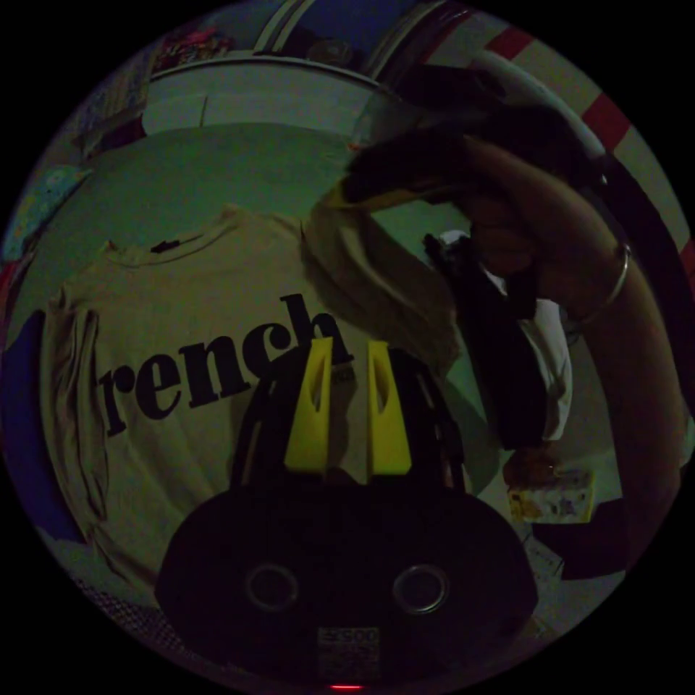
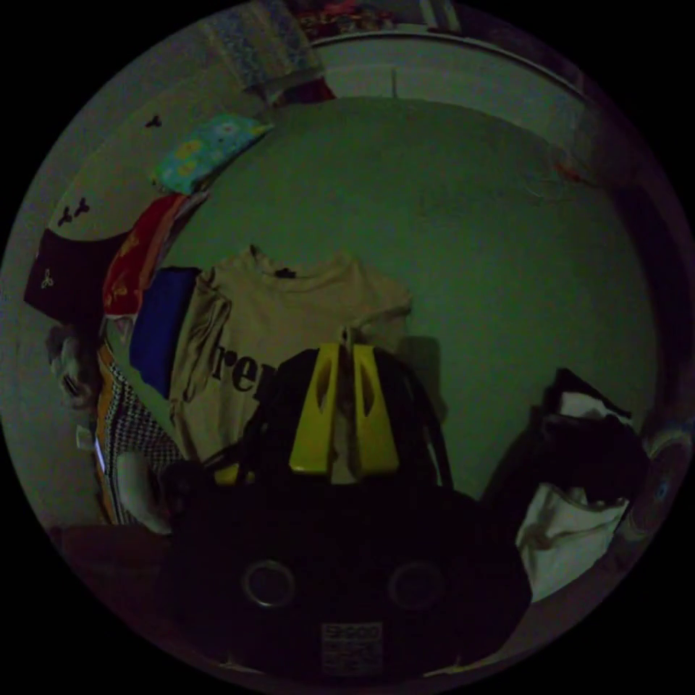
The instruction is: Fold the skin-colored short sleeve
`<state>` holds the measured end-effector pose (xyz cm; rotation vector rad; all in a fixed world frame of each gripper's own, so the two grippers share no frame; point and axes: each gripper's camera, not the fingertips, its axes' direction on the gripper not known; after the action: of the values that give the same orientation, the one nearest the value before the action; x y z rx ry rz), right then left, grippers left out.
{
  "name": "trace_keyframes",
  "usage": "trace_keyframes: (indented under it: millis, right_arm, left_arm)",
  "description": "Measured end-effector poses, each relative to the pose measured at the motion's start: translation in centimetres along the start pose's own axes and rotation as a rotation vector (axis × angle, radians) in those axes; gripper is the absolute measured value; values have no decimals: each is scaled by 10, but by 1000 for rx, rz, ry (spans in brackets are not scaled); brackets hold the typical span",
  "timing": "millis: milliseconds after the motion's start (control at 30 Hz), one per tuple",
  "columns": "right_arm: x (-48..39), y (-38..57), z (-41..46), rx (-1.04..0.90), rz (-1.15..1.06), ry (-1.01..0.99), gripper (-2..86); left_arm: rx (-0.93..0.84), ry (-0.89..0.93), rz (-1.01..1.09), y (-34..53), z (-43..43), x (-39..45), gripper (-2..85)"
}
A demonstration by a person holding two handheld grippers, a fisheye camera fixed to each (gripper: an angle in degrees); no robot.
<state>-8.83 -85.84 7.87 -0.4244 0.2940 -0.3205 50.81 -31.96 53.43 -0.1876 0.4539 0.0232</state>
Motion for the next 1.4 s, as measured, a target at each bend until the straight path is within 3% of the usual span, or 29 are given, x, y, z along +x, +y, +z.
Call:
trace_keyframes:
  millis: [167, 400, 733, 1000, 1267, 1400]
  right_arm:
    - [0, 20, -17, 55, -31, 33, 68]
    - [28, 131, -22, 105, 6, 52, 96]
    - [31, 171, 14, 111, 131, -43, 51]
    - [-53, 184, -11, 265, -91, 119, 16]
    - [-104, 179, 47, -47, -302, 117, 58]
    - [-101, 165, 26, 46, -282, 84, 69]
  left_arm:
    - [-15, -29, -40, -17, 9, -17, 90]
    - [-26, -24, -82, -41, 17, -40, 93]
    - [-37, -51, -87, -68, 20, -71, 92]
    - [-23, -74, -107, -84, 8, -107, 93]
    - [-30, -113, -177, -95, -15, -165, 93]
    - [-30, -105, -204, -99, -26, -189, 93]
